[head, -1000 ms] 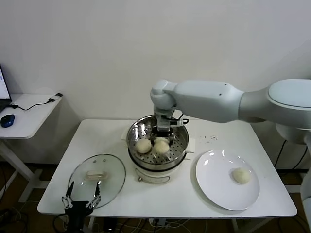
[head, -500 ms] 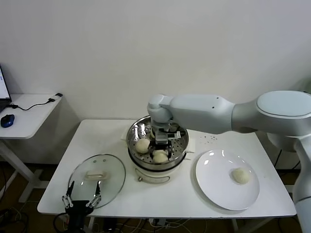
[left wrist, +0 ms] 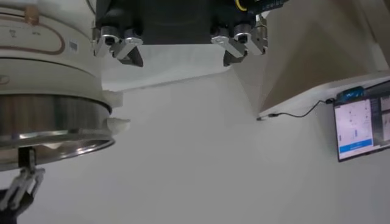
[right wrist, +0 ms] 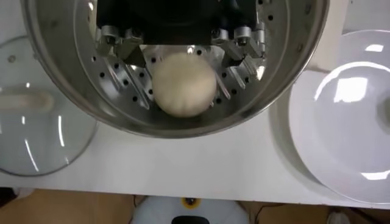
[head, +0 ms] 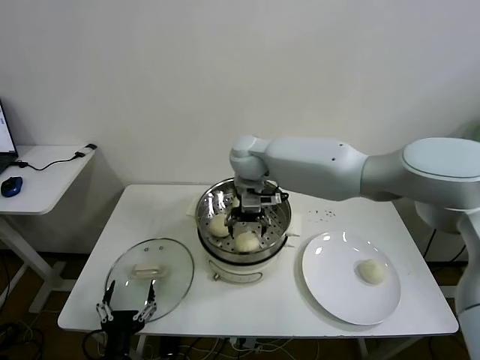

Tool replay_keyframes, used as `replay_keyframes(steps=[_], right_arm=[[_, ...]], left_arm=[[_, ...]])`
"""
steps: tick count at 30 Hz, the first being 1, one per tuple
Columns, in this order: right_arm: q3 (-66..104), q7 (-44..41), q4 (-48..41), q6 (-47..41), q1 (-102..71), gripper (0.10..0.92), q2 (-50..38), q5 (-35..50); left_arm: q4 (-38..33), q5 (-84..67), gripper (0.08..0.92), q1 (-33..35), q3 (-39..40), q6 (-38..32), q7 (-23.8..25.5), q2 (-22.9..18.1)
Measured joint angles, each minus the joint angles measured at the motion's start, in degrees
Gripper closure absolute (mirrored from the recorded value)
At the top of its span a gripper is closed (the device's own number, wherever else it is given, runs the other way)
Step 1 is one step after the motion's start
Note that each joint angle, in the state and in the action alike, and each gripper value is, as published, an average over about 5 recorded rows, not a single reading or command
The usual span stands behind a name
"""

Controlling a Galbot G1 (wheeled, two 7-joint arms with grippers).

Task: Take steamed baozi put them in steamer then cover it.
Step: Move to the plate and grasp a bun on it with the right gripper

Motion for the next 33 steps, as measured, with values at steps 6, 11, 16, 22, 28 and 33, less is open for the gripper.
replay_keyframes(steps=[6, 11, 16, 22, 28, 33], right_arm=[[-2.32, 4.79, 0.97, -7.28, 4.56, 0.203, -5.71, 4.49], [-4.96, 8.90, 4.83, -19.17, 8.37, 0.203, -13.43, 11.55], [-5.10, 11.34, 9.90, -33.19, 9.28, 0.203, -22.68, 18.09], [-3.12, 11.75, 14.27, -44.20, 6.05, 0.203, -33.41, 20.48], [1.42, 10.20, 15.57, -48.73, -1.56, 0.203, -42.29, 18.71], [7.23, 8.64, 14.94, -49.91, -10.00, 0.203, -46.76, 15.37]], left_arm=[[-0.23, 0.10, 0.177, 0.48, -0.01, -0.31, 0.08, 0.16], [-0.64, 0.13, 0.177, 0.47, 0.25, -0.19, 0.15, 0.35], [-1.19, 0.12, 0.177, 0.44, 0.65, 0.11, 0.16, 0.63], [-1.78, 0.39, 0.177, 0.80, 1.00, 0.34, 0.17, 0.69], [-2.19, 0.49, 0.177, 1.60, 0.82, 0.30, 0.17, 0.69], [-2.33, 0.51, 0.177, 2.28, 0.79, 0.18, 0.16, 0.56]])
